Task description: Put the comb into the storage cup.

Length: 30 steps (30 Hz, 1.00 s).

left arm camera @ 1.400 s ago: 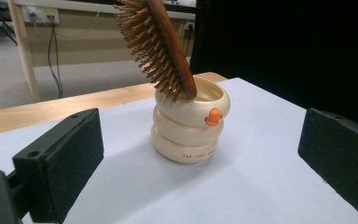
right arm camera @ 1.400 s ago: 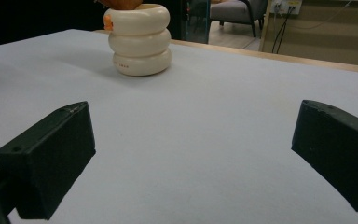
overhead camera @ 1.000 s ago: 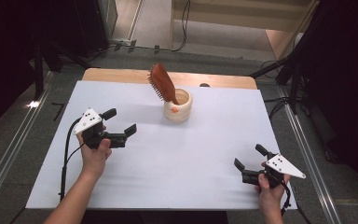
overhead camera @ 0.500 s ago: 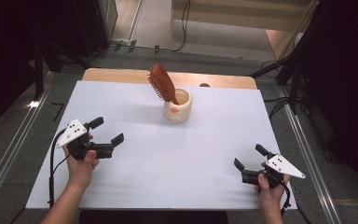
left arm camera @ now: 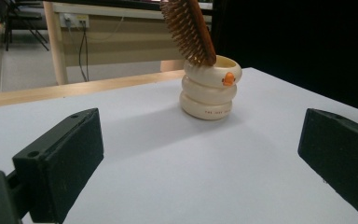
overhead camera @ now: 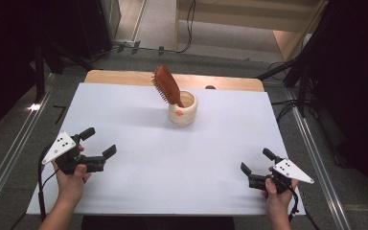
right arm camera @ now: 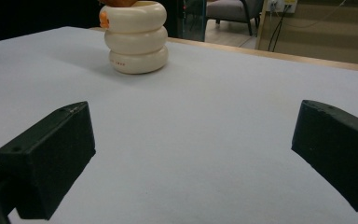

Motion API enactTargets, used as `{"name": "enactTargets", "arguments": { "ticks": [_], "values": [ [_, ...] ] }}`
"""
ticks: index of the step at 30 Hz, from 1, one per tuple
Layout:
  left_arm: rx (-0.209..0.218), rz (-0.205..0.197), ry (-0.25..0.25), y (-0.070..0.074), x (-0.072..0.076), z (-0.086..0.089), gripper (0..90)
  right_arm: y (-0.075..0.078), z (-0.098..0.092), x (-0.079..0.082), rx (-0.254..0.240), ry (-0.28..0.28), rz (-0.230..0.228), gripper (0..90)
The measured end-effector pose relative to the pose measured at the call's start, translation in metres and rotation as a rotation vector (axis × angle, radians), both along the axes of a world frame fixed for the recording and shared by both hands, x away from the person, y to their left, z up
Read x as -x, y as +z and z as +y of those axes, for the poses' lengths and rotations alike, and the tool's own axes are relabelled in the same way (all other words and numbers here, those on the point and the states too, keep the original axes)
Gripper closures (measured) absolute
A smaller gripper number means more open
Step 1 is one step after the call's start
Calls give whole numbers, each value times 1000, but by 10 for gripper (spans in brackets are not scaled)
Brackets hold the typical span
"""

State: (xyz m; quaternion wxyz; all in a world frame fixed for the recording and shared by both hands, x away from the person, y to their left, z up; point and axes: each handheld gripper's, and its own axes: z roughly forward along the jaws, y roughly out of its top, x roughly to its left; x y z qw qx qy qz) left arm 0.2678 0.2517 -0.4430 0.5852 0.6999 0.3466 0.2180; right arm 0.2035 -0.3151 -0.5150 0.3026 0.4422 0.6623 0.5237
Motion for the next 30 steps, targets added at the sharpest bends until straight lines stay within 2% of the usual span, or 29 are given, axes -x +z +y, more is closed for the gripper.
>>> {"name": "enactTargets", "arguments": {
  "ticks": [7, 13, 24, 30],
  "values": [
    [-2, -3, 17, -5, 9, 9, 4, 0, -1, 0, -4, -5, 1, 0],
    [-21, -7, 29, -9, 17, 17, 4, 0, 0, 0, 2, 6, -2, 0],
    [-27, 2, 68, -17, 31, 42, 4, 0, -1, 0, 1, -3, 3, 0],
    [-57, 10, 74, -24, 37, 51, 4, 0, -1, 0, -4, -5, 3, 0]
  ]
}}
